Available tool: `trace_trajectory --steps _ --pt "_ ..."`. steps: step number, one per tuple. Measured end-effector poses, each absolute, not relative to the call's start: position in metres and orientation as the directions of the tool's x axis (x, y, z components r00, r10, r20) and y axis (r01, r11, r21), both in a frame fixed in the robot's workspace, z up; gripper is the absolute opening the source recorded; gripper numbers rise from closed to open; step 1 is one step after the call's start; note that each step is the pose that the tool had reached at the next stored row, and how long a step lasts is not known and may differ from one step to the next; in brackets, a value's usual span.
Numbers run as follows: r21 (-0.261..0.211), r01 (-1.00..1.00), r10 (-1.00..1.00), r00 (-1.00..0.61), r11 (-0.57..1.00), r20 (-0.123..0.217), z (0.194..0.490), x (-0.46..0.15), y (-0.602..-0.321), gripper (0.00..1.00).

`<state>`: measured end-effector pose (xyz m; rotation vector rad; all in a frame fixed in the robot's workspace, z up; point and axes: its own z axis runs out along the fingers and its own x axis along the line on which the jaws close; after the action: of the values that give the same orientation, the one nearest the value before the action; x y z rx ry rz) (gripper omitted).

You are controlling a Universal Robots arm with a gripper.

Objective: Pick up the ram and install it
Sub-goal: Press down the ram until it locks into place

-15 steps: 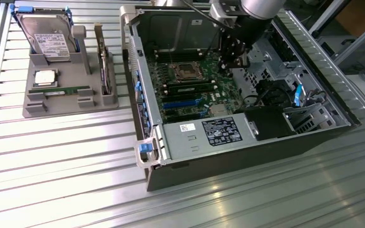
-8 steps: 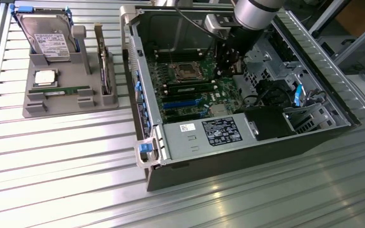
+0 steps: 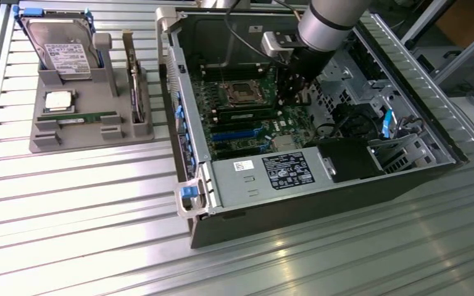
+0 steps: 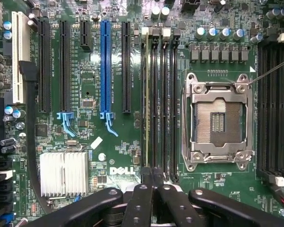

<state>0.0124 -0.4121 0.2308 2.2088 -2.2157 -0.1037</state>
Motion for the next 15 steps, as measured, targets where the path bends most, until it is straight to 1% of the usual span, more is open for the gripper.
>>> trace_trajectory --steps 3,8,15 --pt "0.053 -0.999 -0.999 -0.004 0.002 -0.040 0.229 0.012 -0.412 0.10" --pt "0.030 -1.000 -0.999 -0.003 0.002 -0.040 0.242 0.006 -0.412 0.10" --pt "0.025 -1.000 -0.999 -0.003 0.002 -0.040 0.239 -0.042 -0.412 0.10"
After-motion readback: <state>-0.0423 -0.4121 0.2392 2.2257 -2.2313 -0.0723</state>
